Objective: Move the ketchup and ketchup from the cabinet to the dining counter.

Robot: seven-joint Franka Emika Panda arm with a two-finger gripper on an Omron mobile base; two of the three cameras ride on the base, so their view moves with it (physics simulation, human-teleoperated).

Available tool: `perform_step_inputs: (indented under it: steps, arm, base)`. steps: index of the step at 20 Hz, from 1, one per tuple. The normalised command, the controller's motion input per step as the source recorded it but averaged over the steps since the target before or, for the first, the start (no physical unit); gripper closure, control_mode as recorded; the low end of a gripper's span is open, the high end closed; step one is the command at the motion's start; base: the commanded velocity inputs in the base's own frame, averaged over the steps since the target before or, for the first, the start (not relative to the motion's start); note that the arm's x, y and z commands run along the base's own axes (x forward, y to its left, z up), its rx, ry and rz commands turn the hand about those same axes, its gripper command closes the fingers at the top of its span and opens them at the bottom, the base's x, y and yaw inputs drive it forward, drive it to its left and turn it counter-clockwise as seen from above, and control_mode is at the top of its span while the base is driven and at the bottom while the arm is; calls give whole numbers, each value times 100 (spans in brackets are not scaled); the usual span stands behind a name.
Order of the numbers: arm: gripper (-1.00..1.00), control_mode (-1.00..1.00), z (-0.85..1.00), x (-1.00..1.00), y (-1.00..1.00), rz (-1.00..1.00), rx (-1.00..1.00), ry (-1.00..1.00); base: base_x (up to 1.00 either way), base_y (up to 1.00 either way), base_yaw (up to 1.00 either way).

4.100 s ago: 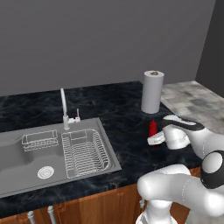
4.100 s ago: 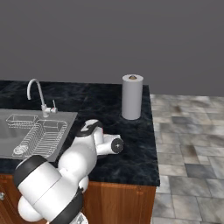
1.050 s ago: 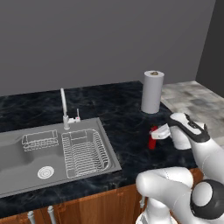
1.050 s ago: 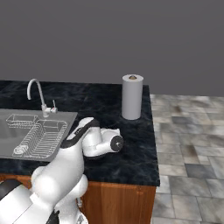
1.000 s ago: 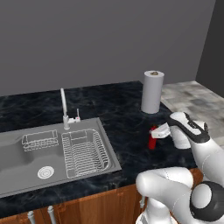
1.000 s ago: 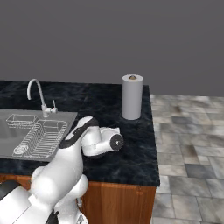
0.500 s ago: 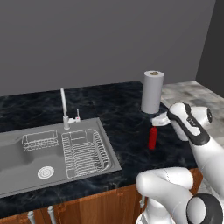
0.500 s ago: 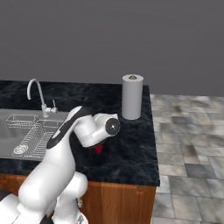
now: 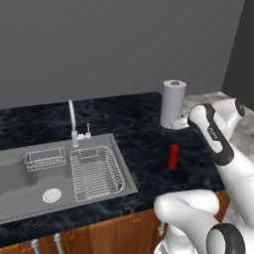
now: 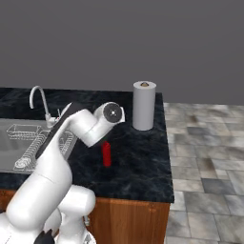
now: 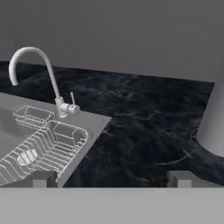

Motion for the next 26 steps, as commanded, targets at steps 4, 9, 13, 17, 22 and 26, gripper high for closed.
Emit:
perform_step_inputs:
  steps: [4,9,13,17,22,26]
  arm:
    - [-100,-100,52,-27,53,-13,-29,36]
    - [-100,-100,51,-33,56,-19,-28,36]
    - [-100,-100,43,-35,49,-20,-14,24]
    - [-100,-100,15,-27,14,-14,0,9]
    - [-100,-100,0,-23,0,-11,1,3]
    - [-100,-100,-3,-31,5,-8,6,-5]
  base:
    - [0,0,0]
    - [0,0,0]
    - [0,0,0]
    - [0,0,0]
    - [0,0,0]
    - [0,0,0]
